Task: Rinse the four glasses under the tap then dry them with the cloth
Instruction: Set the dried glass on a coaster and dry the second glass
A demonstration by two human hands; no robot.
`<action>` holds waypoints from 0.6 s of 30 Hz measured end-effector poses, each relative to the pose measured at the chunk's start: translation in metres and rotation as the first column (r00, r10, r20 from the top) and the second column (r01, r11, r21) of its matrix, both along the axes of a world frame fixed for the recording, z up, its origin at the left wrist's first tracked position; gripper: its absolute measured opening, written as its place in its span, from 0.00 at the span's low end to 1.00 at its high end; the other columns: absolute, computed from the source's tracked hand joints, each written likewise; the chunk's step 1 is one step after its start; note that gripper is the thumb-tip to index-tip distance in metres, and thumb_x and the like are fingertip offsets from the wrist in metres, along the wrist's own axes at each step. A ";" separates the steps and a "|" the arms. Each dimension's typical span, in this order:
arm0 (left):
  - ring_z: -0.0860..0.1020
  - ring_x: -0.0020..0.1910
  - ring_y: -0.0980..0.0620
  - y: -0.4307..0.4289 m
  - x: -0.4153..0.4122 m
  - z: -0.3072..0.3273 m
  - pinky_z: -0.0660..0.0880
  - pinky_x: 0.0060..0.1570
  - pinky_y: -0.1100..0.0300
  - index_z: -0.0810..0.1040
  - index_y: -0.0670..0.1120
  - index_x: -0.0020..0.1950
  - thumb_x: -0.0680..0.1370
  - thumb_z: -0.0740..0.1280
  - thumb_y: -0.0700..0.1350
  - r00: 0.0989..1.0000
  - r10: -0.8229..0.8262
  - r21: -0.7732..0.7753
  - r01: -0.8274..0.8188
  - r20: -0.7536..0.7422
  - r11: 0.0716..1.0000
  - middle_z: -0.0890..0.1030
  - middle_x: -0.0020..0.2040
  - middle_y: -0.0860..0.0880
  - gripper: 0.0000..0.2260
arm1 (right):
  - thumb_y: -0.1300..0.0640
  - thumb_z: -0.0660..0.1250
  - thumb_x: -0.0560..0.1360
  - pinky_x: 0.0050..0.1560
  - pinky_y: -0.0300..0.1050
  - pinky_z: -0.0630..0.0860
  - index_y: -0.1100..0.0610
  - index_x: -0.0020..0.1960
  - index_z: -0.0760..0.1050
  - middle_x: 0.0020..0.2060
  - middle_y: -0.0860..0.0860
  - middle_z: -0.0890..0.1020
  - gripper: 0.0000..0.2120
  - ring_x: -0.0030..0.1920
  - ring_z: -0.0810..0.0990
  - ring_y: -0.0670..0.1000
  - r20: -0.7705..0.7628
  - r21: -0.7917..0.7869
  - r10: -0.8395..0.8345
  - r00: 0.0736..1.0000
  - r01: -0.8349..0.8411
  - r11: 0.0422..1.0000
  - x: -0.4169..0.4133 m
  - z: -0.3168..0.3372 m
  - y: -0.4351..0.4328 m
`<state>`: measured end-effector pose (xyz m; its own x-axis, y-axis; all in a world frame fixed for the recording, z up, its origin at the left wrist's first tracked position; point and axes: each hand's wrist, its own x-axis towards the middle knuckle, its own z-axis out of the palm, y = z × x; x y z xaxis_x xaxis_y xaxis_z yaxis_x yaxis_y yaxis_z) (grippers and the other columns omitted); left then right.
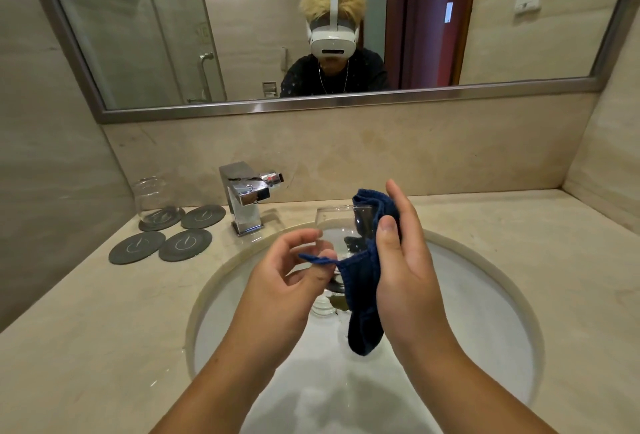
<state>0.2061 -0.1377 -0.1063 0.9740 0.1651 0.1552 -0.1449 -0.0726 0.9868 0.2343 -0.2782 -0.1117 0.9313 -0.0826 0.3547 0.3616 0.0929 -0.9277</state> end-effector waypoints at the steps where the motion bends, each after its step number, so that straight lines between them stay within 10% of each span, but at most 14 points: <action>1: 0.86 0.50 0.58 0.000 0.000 0.000 0.80 0.55 0.55 0.79 0.55 0.62 0.72 0.74 0.57 1.000 -0.003 0.017 0.003 0.000 1.000 0.87 0.54 0.57 0.19 | 0.47 0.55 0.88 0.55 0.28 0.76 0.31 0.77 0.64 0.57 0.18 0.75 0.20 0.60 0.77 0.27 0.008 -0.016 0.000 1.000 0.000 1.000 0.000 0.000 0.000; 6: 0.85 0.42 0.63 -0.002 0.002 -0.004 0.77 0.40 0.71 0.79 0.54 0.60 0.74 0.78 0.40 0.999 0.029 0.075 -0.028 -0.021 0.997 0.86 0.51 0.57 0.18 | 0.46 0.55 0.88 0.63 0.33 0.74 0.31 0.78 0.64 0.57 0.16 0.75 0.20 0.62 0.75 0.26 0.021 -0.080 0.013 1.000 -0.011 0.997 0.001 -0.002 0.001; 13: 0.88 0.47 0.52 0.005 0.003 -0.003 0.80 0.63 0.44 0.80 0.54 0.61 0.74 0.80 0.46 0.996 -0.019 0.032 0.021 -0.085 0.999 0.87 0.54 0.54 0.18 | 0.46 0.56 0.88 0.73 0.48 0.74 0.30 0.76 0.67 0.62 0.24 0.77 0.19 0.67 0.76 0.33 0.006 -0.057 0.002 1.000 -0.001 0.998 0.003 -0.002 0.001; 18: 0.86 0.52 0.51 0.009 0.005 -0.007 0.78 0.62 0.45 0.82 0.54 0.61 0.67 0.80 0.53 0.987 -0.109 -0.122 0.094 -0.122 0.988 0.87 0.53 0.53 0.24 | 0.45 0.57 0.87 0.73 0.48 0.75 0.31 0.77 0.67 0.66 0.29 0.78 0.19 0.69 0.76 0.35 0.008 -0.037 0.024 1.000 -0.024 0.999 0.001 0.001 -0.001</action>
<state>0.2107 -0.1291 -0.1129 0.9972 0.0738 0.0139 -0.0178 0.0518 0.9985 0.2349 -0.2789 -0.1110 0.9298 -0.0466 0.3650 0.3675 0.0673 -0.9276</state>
